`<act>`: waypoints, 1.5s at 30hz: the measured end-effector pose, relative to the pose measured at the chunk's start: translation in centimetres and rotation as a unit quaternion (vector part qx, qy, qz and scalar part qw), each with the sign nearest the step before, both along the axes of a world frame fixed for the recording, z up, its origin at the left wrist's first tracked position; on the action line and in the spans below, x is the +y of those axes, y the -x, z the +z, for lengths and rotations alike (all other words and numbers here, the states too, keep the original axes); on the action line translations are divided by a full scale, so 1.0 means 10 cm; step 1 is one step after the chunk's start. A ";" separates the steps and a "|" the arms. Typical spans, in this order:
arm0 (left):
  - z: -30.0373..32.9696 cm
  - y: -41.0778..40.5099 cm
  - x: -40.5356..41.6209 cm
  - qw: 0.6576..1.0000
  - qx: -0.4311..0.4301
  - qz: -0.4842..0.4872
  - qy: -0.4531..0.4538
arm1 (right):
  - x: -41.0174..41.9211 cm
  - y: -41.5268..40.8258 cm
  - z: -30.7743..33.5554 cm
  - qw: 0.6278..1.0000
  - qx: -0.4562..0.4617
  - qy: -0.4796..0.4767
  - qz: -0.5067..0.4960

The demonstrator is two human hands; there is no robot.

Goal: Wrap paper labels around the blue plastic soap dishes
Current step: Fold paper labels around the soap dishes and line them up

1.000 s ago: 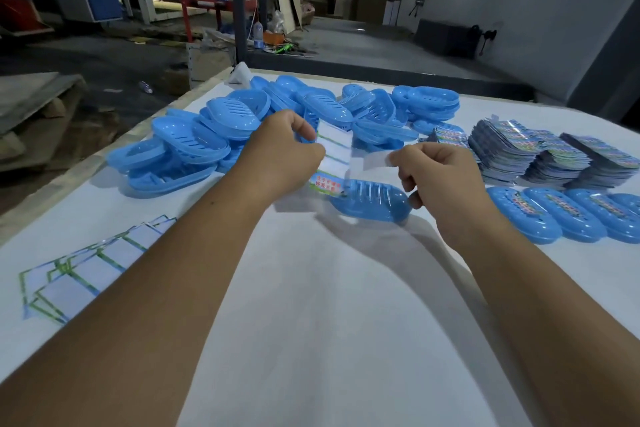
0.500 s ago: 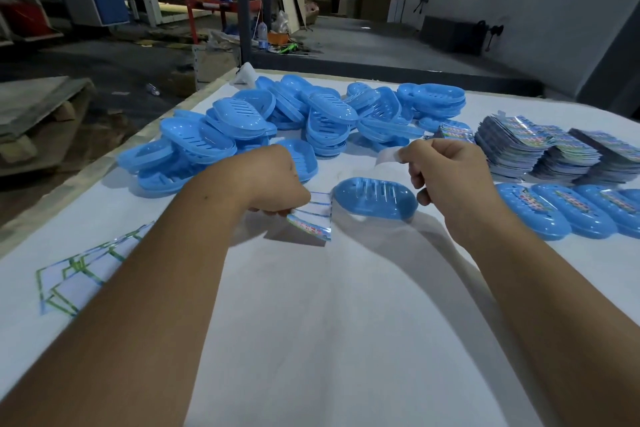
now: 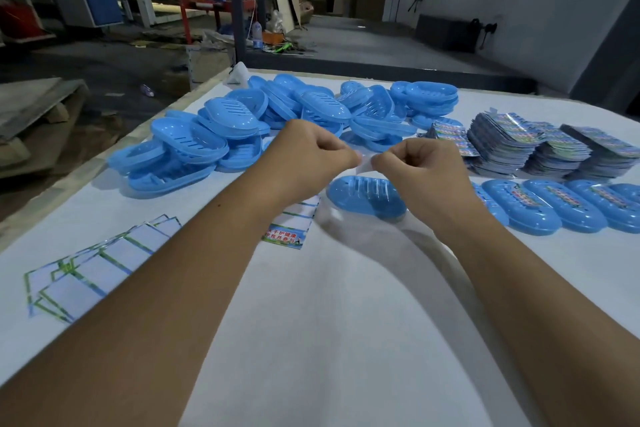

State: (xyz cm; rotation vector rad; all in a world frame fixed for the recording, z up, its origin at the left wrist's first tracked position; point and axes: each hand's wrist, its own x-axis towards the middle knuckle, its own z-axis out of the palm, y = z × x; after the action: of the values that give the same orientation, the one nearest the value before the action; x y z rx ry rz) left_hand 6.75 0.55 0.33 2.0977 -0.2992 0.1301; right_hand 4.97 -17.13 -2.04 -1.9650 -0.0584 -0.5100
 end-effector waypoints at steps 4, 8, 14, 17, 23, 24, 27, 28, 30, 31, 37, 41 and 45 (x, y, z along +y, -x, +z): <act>-0.06 -0.01 -0.08 0.997 0.012 -0.043 0.056 | 0.01 -0.01 0.01 1.000 -0.018 0.001 0.005; -0.09 -0.04 -0.11 0.996 0.017 -0.044 0.073 | -0.01 -0.02 0.00 1.000 -0.027 0.008 0.004; -0.08 -0.07 -0.10 0.994 0.059 -0.028 0.091 | -0.02 -0.01 0.00 0.998 -0.044 0.005 0.035; -0.08 -0.09 -0.08 0.993 0.061 -0.012 0.104 | -0.02 0.01 0.01 0.996 -0.048 0.022 0.065; -0.12 -0.10 -0.08 0.993 0.051 0.025 0.106 | -0.09 -0.08 -0.03 0.997 0.005 0.056 -0.053; -0.12 -0.11 -0.08 0.992 0.054 0.027 0.108 | -0.11 -0.09 -0.04 0.996 0.017 0.055 -0.062; -0.13 -0.14 -0.09 0.991 0.057 0.032 0.119 | -0.13 -0.09 -0.04 0.998 0.035 0.030 -0.049; -0.14 -0.15 -0.10 0.990 0.058 0.035 0.120 | -0.12 -0.09 -0.04 0.998 0.038 0.023 -0.045; -0.15 -0.17 -0.10 0.991 0.059 0.040 0.114 | -0.13 -0.10 -0.03 0.998 0.046 0.013 -0.043; -0.16 -0.17 -0.11 0.991 0.060 0.042 0.109 | -0.14 -0.11 -0.02 0.998 0.053 0.006 -0.043; -0.26 -0.18 -0.16 0.996 0.054 0.031 0.067 | -0.20 -0.11 -0.01 0.992 0.110 0.046 -0.050; -0.32 -0.19 -0.20 0.997 0.058 0.019 0.037 | -0.20 -0.11 -0.02 0.985 0.132 0.090 -0.058; -0.37 -0.23 -0.22 0.999 0.038 0.025 -0.025 | -0.21 -0.11 -0.03 0.979 0.146 0.125 -0.067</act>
State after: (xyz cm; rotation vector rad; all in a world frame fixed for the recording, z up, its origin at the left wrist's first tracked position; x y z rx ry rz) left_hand 9.04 -1.60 -3.36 2.1545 -0.2055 0.0735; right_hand 6.06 -19.19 -2.37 -2.2838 0.2071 -0.3063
